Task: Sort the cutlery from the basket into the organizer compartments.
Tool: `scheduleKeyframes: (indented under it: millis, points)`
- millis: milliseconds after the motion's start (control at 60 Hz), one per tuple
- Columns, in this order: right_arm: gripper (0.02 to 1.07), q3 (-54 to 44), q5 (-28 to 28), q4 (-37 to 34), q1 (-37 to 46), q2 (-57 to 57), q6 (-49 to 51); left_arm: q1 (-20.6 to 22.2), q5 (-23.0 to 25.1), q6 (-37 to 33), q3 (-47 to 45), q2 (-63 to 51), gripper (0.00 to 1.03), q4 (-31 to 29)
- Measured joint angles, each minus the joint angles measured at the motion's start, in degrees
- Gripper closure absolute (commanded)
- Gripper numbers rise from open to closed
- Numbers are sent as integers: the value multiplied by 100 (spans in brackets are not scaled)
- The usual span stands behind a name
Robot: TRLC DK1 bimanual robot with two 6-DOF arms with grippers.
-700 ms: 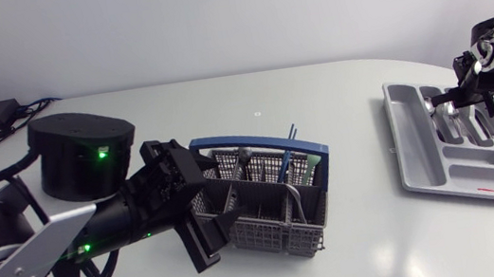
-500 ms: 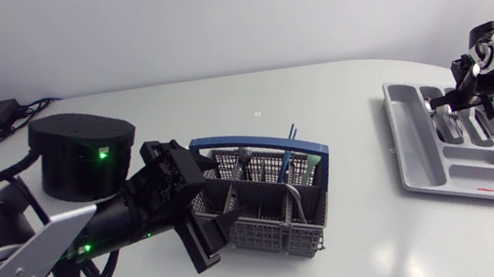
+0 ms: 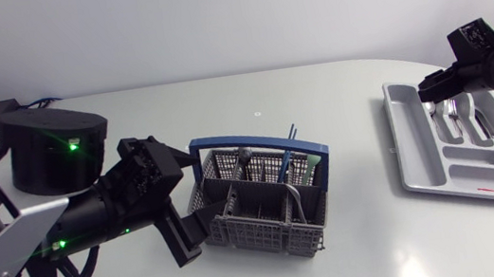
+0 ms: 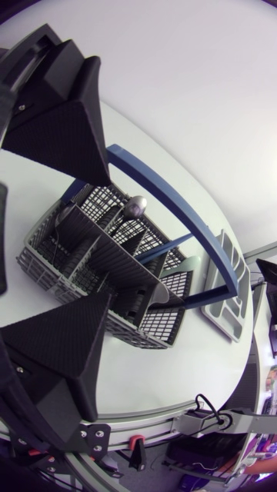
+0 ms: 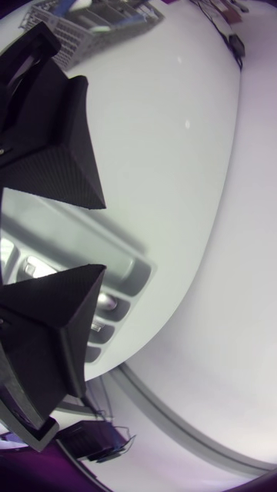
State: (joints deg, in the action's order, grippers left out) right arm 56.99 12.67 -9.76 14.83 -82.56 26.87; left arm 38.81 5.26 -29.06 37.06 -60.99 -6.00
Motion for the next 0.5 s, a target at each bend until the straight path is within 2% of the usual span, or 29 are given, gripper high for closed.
scheduleKeyframes:
  millis: [217,500]
  points:
    - [48,-1187,881,-857,-879,1696,330,-48,7,-105,-7,7,8,-17]
    - [48,-1965,1298,-1731,-1978,2673,452,-118,4,-173,-164,4,8,-20]
